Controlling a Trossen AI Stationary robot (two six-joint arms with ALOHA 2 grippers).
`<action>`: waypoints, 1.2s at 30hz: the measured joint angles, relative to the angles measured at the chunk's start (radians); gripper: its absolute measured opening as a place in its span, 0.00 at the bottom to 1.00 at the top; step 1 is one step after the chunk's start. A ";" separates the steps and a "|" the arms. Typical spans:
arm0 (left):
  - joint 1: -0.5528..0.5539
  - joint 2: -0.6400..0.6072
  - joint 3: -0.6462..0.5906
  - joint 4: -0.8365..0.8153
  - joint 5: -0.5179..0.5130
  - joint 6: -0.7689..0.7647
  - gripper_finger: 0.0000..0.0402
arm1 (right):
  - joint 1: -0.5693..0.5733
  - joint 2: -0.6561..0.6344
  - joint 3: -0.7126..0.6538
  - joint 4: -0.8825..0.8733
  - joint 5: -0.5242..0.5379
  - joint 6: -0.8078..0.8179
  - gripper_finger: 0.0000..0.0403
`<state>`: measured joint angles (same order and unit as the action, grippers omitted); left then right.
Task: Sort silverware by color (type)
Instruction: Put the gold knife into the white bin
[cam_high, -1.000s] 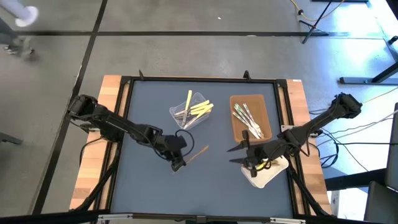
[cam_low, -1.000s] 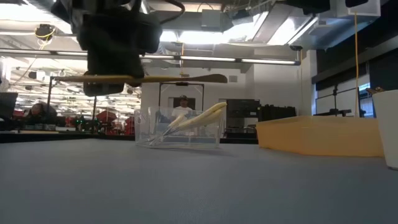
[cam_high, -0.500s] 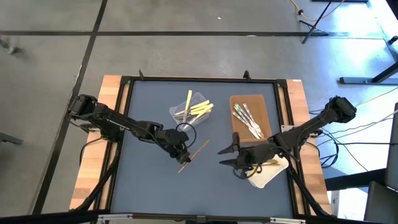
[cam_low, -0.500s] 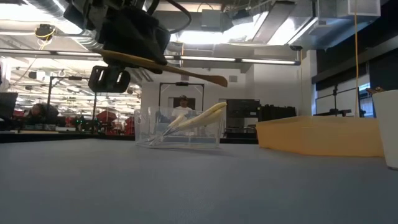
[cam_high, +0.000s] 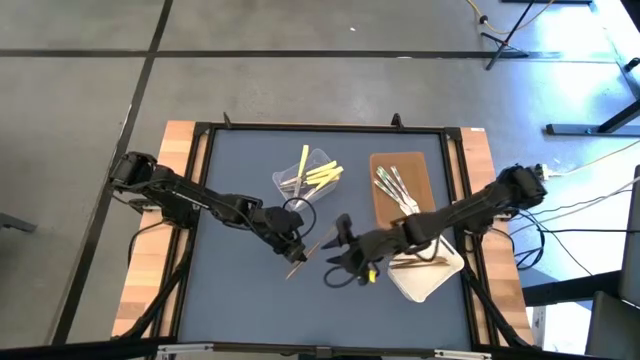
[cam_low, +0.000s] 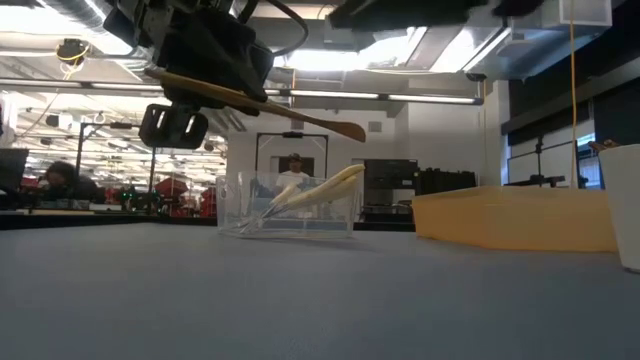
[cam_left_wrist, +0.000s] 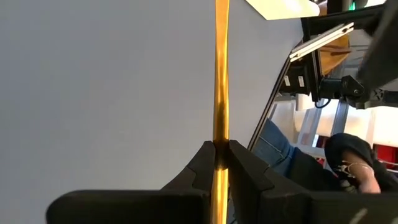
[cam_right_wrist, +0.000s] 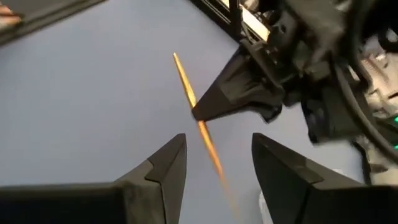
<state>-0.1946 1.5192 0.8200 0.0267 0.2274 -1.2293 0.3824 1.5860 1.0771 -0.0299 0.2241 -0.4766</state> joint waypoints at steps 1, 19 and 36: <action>0.000 0.000 0.000 0.001 0.000 0.000 0.05 | -0.002 0.020 0.013 0.006 0.002 -0.024 0.43; 0.000 0.000 0.000 0.072 0.021 -0.048 0.06 | -0.005 0.183 0.107 0.027 0.096 -0.139 0.43; 0.000 0.000 0.000 0.156 0.029 -0.055 0.06 | -0.005 0.211 0.106 0.027 0.110 -0.157 0.43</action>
<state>-0.1944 1.5192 0.8200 0.1822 0.2569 -1.2842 0.3771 1.7973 1.1831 -0.0031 0.3344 -0.6341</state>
